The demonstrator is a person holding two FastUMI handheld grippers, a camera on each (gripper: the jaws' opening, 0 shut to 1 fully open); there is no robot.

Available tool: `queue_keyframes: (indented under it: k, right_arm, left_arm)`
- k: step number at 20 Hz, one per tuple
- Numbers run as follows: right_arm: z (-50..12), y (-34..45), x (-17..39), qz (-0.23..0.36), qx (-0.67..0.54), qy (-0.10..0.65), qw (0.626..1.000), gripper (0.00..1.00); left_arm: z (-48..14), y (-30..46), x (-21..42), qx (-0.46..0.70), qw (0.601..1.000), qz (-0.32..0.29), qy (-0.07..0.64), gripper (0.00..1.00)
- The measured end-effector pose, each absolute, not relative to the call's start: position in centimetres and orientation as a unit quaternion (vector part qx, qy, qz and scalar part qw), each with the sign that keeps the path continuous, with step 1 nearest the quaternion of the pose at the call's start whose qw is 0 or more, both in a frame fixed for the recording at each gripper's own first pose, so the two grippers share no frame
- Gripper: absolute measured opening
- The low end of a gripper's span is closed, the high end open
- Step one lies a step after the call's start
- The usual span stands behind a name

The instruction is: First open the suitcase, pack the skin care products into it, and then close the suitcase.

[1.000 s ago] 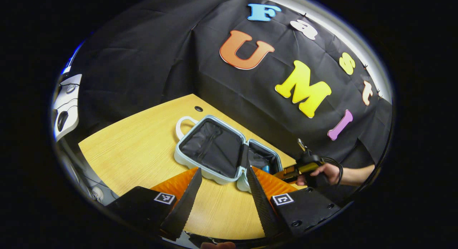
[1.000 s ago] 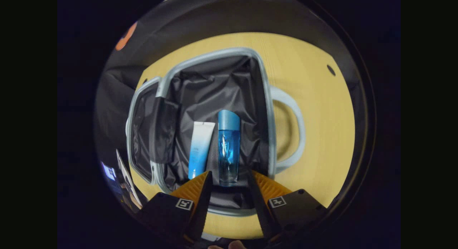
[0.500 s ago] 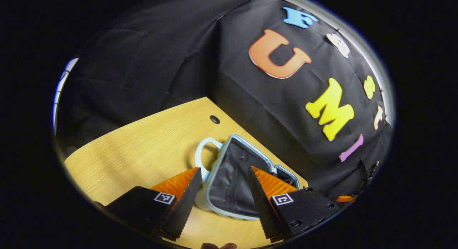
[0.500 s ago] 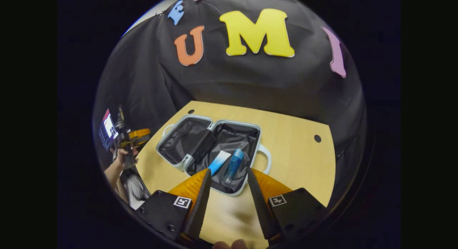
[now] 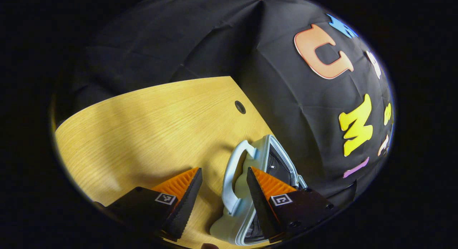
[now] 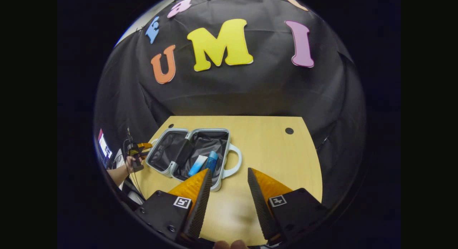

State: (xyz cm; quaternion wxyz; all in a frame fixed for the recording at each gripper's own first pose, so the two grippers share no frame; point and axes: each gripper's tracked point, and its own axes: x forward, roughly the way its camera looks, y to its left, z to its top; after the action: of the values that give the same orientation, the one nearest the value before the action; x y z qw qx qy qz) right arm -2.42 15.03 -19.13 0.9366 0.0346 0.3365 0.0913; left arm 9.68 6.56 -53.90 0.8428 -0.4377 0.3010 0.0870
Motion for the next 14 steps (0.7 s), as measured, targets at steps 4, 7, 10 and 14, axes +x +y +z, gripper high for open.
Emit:
queue_keyframes:
  k: [4, 7, 10, 14]
  right_arm:
    - [-18.6, 14.1, -3.3, 0.075, 0.041, 0.333, 0.939, 0.61]
    - [-18.7, 13.3, -3.6, 0.068, 0.052, 0.331, 0.94, 0.61]
    - [-17.8, 12.5, -3.6, 0.065, 0.063, 0.309, 0.947, 0.61]
    - [-16.6, 10.5, -3.6, 0.049, 0.049, 0.27, 0.96, 0.61]
  left_arm:
    - [-55.0, 6.5, 10.9, -0.417, 0.839, 0.105, 0.333, 0.49]
    - [-54.8, 6.5, 11.0, -0.399, 0.836, 0.118, 0.358, 0.19]
    - [-52.0, 6.6, 11.4, -0.363, 0.857, 0.114, 0.349, 0.13]
    - [-43.9, 5.1, 12.7, -0.319, 0.889, 0.099, 0.312, 0.09]
